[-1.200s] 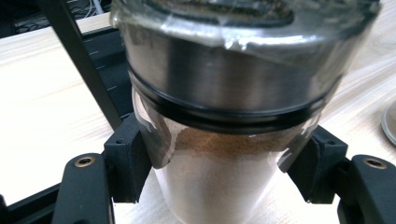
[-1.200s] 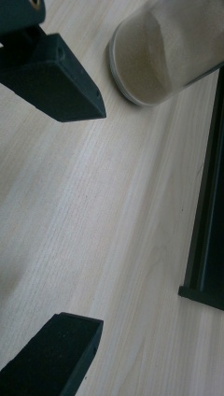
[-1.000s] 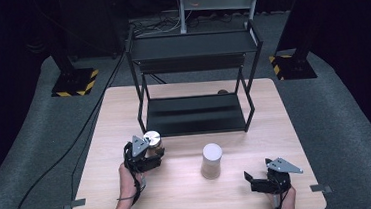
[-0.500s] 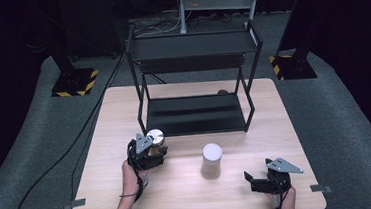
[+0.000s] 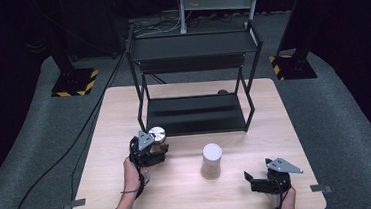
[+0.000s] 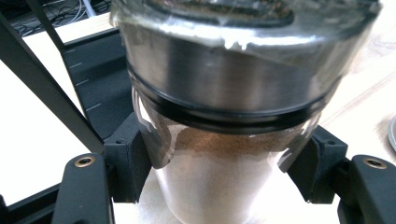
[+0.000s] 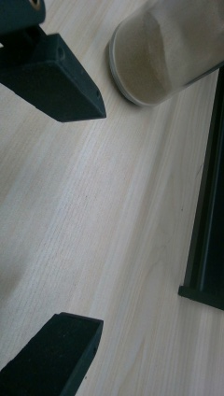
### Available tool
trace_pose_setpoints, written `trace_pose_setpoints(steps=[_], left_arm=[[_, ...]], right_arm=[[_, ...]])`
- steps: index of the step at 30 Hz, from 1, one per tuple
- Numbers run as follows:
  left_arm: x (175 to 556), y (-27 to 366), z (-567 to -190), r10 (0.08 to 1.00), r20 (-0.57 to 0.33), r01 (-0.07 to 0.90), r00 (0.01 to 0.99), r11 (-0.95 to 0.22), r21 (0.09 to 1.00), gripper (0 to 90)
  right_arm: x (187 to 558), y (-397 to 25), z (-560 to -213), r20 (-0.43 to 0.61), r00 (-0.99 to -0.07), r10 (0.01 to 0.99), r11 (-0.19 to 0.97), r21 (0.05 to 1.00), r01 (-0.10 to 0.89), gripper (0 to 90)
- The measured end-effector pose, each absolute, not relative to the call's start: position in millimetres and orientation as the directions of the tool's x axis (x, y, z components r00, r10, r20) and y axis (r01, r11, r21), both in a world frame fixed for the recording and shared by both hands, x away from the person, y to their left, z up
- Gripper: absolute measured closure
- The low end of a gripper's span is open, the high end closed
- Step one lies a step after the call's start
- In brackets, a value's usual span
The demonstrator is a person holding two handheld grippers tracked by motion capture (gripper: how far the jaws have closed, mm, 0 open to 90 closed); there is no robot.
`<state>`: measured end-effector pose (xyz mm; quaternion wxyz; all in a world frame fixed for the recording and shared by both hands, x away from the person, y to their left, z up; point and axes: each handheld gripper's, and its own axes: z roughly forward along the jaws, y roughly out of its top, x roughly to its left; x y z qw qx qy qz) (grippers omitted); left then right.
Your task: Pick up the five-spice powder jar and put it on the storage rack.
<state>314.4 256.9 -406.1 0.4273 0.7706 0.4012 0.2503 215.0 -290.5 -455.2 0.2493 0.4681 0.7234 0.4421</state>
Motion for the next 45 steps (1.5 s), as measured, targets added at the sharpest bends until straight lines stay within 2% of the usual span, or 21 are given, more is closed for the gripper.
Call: trace_pose_setpoints(steps=[45], left_arm=[[340.5, 243.4, -397.4, 0.819, 0.055, 0.394, 0.572, -0.332, 0.857, 31.3]], right_arm=[[214.4, -290.4, -455.4, 0.054, -0.433, 0.900, 0.167, 0.874, 0.456, 0.4]])
